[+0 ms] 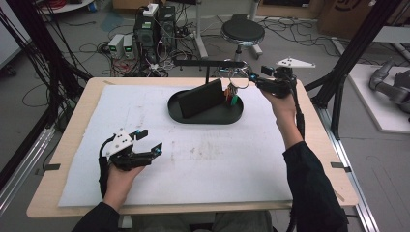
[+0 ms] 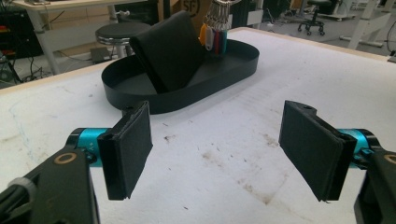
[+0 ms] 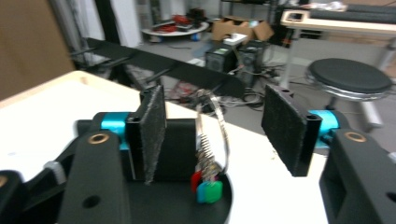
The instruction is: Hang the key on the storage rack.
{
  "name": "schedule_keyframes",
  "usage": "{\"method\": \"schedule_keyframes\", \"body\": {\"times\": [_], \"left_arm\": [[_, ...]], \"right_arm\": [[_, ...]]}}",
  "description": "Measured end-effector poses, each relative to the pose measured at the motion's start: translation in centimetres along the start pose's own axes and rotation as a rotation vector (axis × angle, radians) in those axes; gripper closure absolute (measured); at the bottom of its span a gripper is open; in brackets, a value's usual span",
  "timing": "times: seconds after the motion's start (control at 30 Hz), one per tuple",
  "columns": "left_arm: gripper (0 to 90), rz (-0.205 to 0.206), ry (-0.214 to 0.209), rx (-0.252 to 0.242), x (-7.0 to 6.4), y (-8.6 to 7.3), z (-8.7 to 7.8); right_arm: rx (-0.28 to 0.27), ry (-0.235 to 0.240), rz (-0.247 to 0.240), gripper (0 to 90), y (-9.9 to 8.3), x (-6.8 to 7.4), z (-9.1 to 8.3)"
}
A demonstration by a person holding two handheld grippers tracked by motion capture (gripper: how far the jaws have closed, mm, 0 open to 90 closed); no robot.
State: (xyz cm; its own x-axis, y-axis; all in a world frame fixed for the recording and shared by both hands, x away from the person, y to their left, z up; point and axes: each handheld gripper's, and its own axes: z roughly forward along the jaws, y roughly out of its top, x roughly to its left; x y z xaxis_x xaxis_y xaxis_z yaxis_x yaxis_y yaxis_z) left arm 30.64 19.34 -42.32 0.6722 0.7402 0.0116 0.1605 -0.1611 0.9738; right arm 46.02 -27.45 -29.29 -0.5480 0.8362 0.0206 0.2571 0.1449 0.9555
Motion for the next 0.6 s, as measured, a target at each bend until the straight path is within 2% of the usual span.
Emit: {"method": "schedule_keyframes", "body": {"times": [0.03, 0.07, 0.1, 0.17, 0.2, 0.27, 0.4, 0.43, 0.47, 0.5, 0.6], "left_arm": [[25.4, 0.003, 0.006, -0.007, 0.2, 0.3, 0.0], [25.5, 0.003, 0.006, -0.007, 0.2, 0.3, 0.0], [25.4, 0.004, 0.010, -0.014, 0.4, 0.5, 0.0], [25.5, 0.002, 0.016, -0.018, 0.4, 0.6, 0.0], [25.5, 0.002, 0.021, -0.017, 0.6, 0.6, 0.0], [25.4, 0.002, 0.026, -0.018, 0.7, 0.7, 0.0], [25.4, 0.007, 0.044, -0.028, 1.1, 1.0, 0.0], [25.4, 0.013, 0.049, -0.027, 1.3, 1.1, 0.0], [25.5, 0.009, 0.060, -0.031, 1.6, 1.2, 0.0], [25.4, 0.009, 0.060, -0.031, 1.6, 1.2, 0.0], [25.5, 0.017, 0.084, -0.039, 1.9, 1.4, -0.4]], "right_arm": [[-0.003, 0.025, 0.008, 37.7, -0.1, 0.2, -1.0], [-0.003, 0.025, 0.008, 37.7, -0.1, 0.2, -1.0], [-0.028, 0.045, -0.011, 37.5, -0.4, 0.5, -2.2], [-0.030, 0.053, -0.013, 36.7, -0.6, 0.7, -2.8], [-0.010, 0.076, 0.001, 30.7, -0.8, 0.8, -3.6], [-0.037, 0.101, -0.002, 30.9, -1.3, 1.2, -4.8], [-0.057, 0.131, -0.022, 30.8, -2.6, 1.9, -6.8], [-0.057, 0.131, -0.022, 30.8, -2.6, 1.9, -6.8], [-0.057, 0.144, -0.022, 30.4, -3.3, 2.1, -7.6], [-0.057, 0.144, -0.022, 30.4, -3.3, 2.1, -7.6], [-0.064, 0.147, -0.023, 29.1, -5.0, 2.0, -9.0]]}}
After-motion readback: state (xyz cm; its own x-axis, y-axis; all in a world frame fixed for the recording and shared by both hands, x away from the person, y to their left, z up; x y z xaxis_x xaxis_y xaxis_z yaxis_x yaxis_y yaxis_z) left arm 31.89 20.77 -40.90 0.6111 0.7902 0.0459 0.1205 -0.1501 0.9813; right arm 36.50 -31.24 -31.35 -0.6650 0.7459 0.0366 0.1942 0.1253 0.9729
